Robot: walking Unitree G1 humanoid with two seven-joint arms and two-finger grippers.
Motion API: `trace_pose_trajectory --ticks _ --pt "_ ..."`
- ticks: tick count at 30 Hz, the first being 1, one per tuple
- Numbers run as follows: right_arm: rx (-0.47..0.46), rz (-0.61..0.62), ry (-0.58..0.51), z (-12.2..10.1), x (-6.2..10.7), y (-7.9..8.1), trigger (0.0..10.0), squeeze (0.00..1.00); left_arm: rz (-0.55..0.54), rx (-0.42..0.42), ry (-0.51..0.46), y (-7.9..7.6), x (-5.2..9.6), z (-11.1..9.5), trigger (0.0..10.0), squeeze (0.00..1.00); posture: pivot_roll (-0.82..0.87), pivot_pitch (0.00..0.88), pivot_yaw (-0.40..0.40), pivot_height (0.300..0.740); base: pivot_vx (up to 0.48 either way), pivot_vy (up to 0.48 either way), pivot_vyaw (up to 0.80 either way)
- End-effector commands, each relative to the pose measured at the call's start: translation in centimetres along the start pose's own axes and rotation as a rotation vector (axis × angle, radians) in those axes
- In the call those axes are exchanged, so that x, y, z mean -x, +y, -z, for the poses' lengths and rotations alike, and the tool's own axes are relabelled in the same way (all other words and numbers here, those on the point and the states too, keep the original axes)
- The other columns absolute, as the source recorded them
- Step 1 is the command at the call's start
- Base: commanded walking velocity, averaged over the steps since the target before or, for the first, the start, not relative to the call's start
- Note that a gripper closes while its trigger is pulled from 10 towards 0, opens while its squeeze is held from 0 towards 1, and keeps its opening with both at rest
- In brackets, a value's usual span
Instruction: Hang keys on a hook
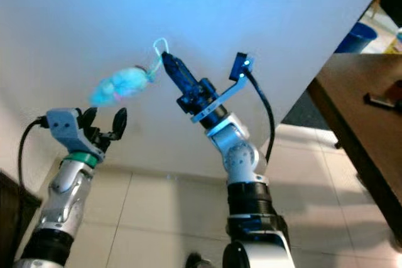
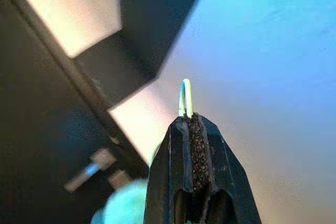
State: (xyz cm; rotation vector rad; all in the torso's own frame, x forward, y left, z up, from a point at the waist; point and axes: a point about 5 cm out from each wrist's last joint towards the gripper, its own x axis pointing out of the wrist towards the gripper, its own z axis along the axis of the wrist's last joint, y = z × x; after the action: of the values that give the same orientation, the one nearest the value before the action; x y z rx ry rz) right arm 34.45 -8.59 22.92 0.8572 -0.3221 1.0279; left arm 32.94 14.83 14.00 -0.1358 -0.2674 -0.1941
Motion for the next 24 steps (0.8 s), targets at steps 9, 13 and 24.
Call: trace_pose_trajectory --ticks 9,13,24 --pt "0.012 -0.072 0.024 0.4 -1.7 1.2 10.0 0.00 -0.053 -0.011 0.011 1.0 0.6 0.4 10.0 0.00 0.20 0.051 -0.015 0.740 0.421 0.000 0.00" --pt "0.025 -0.068 0.026 0.3 -1.9 1.2 10.0 0.00 -0.109 -0.036 0.008 1.9 0.8 0.3 10.0 0.00 0.20 0.056 -0.014 0.740 0.000 0.000 0.00" --pt "0.033 -0.052 0.015 0.0 -2.4 1.0 10.0 0.00 -0.396 -0.088 0.025 7.1 4.0 0.6 10.0 0.00 0.20 0.079 -0.012 0.740 0.000 0.000 0.00"
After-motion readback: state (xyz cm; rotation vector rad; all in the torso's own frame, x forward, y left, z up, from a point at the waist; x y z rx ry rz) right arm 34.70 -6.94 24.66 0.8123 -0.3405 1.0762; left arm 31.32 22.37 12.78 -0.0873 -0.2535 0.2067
